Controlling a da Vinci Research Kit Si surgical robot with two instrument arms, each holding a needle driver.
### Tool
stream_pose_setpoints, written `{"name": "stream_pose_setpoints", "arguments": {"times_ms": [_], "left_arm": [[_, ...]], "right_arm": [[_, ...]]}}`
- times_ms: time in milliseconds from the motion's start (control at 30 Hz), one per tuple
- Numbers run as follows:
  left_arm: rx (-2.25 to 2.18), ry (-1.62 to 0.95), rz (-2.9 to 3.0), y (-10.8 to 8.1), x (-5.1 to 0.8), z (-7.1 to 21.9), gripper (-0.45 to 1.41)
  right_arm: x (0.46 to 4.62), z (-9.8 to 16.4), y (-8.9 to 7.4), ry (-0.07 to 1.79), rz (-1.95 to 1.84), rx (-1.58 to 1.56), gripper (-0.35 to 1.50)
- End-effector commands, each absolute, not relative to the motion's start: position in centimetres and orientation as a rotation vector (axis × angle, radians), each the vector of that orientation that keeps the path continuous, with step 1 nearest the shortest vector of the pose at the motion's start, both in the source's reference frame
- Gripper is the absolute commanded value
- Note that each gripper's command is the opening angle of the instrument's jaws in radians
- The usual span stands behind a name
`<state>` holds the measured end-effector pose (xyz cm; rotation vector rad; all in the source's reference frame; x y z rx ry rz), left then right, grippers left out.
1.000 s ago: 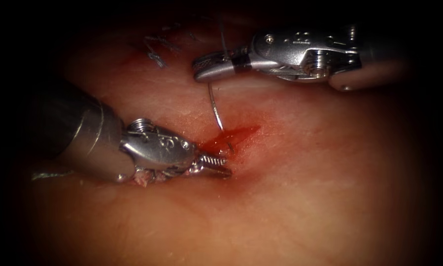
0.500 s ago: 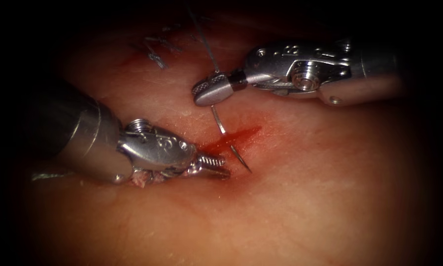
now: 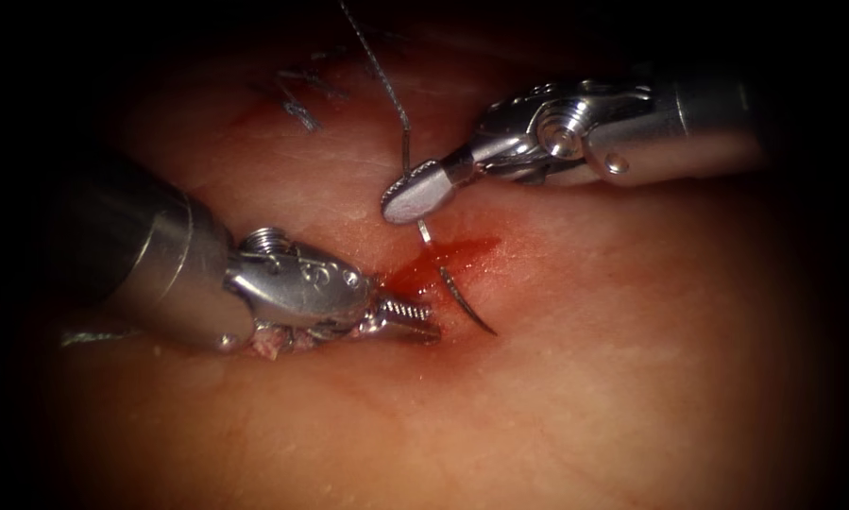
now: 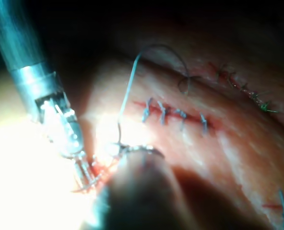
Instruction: Wound Closure
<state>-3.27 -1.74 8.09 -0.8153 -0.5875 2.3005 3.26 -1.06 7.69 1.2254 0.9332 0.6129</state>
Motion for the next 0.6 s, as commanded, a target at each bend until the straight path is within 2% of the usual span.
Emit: {"name": "stream_pose_setpoints", "arguments": {"times_ms": [33,267,300,367,433,600], "left_arm": [[-0.815,-0.589,2.301,-1.79,-3.31,8.14,-0.17],[-0.815,-0.591,2.3,-1.79,-3.32,8.12,-0.19],[-0.815,-0.591,2.3,-1.79,-3.32,8.12,-0.19],[-0.815,-0.592,2.299,-1.79,-3.32,8.1,-0.19],[-0.811,-0.592,2.292,-1.79,-3.33,8.07,-0.21],[-0.829,-0.579,2.327,-1.77,-3.36,7.95,-0.19]], "right_arm": [[3.29,7.73,-1.13,0.914,0.617,1.249,-0.35],[3.24,7.55,-1.4,0.877,0.628,1.331,-0.35],[3.24,7.53,-1.43,0.883,0.641,1.328,-0.1],[3.26,7.48,-1.47,0.898,0.671,1.299,0.57],[3.28,7.47,-1.46,0.908,0.697,1.277,0.98],[3.3,7.6,-1.33,1.055,0.578,1.095,1.15]]}}
